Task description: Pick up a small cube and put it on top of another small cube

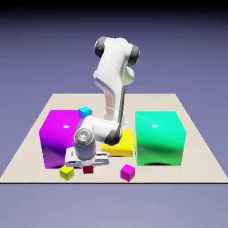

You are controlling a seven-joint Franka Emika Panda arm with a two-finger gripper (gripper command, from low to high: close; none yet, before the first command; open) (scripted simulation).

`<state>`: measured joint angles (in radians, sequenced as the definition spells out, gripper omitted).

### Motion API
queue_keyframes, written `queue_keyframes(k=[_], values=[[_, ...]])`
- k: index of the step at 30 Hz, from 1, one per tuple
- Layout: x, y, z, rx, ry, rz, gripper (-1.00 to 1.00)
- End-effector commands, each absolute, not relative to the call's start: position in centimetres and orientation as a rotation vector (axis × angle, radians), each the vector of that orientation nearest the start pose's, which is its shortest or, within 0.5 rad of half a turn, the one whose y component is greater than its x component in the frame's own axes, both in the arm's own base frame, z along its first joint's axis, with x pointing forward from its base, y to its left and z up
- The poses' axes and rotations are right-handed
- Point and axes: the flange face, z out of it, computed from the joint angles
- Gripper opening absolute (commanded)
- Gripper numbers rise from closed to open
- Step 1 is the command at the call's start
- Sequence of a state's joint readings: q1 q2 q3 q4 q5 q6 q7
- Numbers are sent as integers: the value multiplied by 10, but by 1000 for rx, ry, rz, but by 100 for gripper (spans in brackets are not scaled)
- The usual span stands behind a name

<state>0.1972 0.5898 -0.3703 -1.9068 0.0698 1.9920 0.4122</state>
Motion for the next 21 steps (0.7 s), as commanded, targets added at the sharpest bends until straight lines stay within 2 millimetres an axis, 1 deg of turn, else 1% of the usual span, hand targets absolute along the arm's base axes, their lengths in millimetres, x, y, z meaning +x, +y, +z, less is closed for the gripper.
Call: queue_keyframes(k=[1,7,12,13,14,17,18,19,20,21], values=[[567,-77,179,-3151,912,735,-100],[569,24,198,-3327,386,695,-100],[560,106,224,-3430,-72,592,-100],[558,120,229,-3443,-149,569,-100],[558,120,229,-3443,-149,569,-100],[545,104,173,-3444,-148,569,-100],[543,102,165,-3443,-149,569,-100],[543,102,165,-3443,-149,569,100],[543,102,165,-3443,-149,569,100],[548,107,183,-3444,-148,569,100]])
